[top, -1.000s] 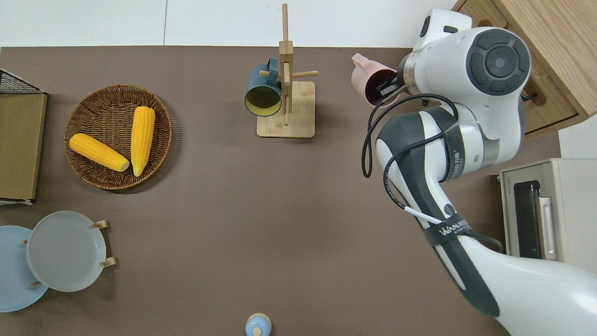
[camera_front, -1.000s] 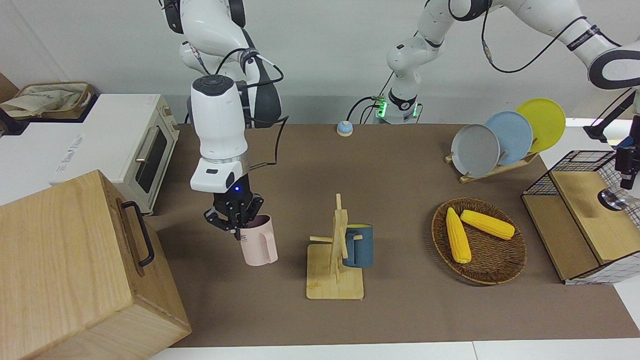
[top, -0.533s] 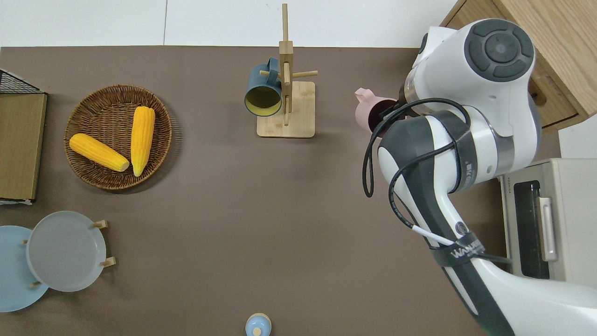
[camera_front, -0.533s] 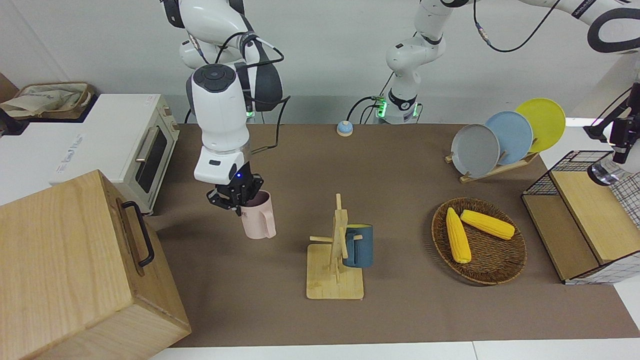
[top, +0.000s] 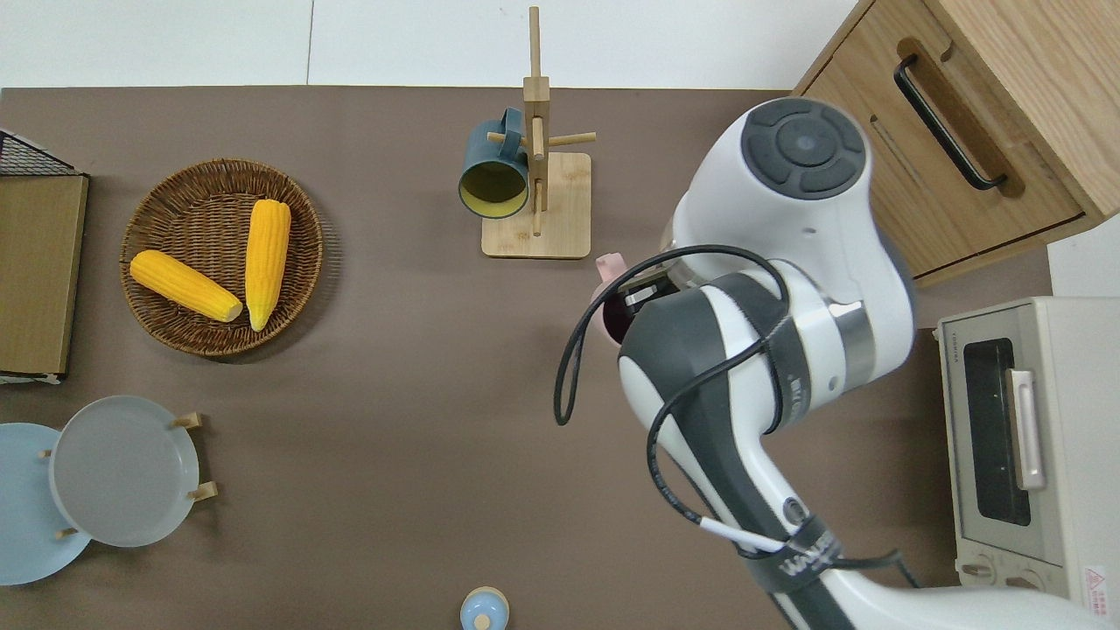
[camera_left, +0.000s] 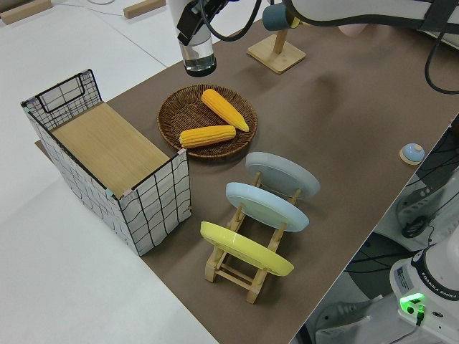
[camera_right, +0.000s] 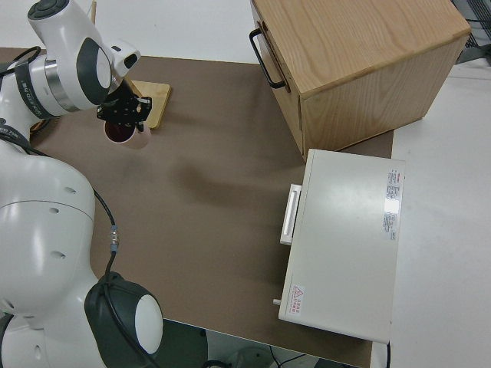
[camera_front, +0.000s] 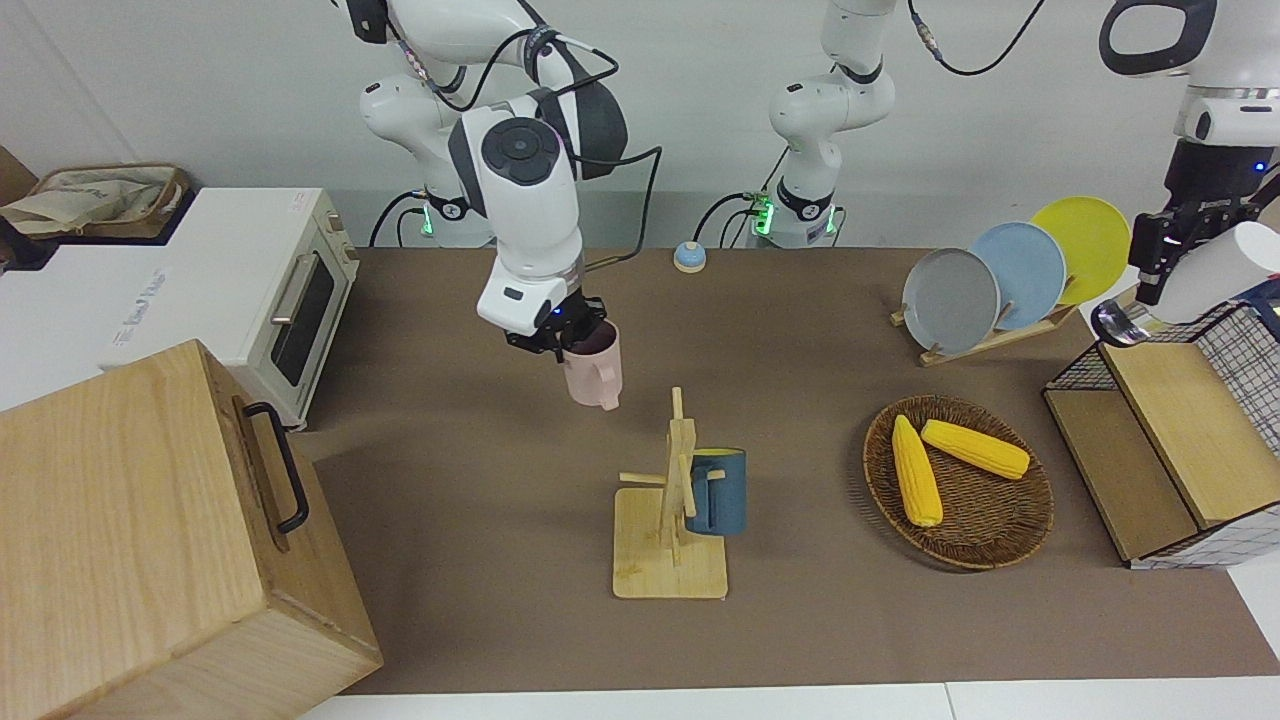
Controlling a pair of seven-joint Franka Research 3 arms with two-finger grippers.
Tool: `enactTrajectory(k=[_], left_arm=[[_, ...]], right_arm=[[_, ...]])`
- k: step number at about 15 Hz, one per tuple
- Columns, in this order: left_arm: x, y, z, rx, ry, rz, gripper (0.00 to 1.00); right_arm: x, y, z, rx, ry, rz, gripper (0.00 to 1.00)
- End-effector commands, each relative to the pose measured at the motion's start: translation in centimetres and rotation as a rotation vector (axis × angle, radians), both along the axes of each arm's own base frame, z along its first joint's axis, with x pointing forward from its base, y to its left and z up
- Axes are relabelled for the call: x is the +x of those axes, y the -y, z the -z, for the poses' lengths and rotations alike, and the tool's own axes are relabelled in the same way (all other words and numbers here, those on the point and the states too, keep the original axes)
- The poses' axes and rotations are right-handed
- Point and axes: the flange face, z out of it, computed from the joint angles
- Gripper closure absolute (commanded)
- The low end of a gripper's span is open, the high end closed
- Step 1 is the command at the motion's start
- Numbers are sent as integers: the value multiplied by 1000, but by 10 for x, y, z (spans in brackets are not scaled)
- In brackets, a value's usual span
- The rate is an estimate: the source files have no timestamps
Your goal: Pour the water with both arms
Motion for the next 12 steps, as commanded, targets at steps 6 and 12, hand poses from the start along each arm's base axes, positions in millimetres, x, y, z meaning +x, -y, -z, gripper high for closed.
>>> enactTrajectory(k=[6,12], left_arm=[[-46,83,-4,18,-126,19,1000],[-92,134,24,32,-153,61,1000]], right_arm=[[-59,-128,41,71,-158,310,1000],[-82,-197,88,115,-194,430,1000]])
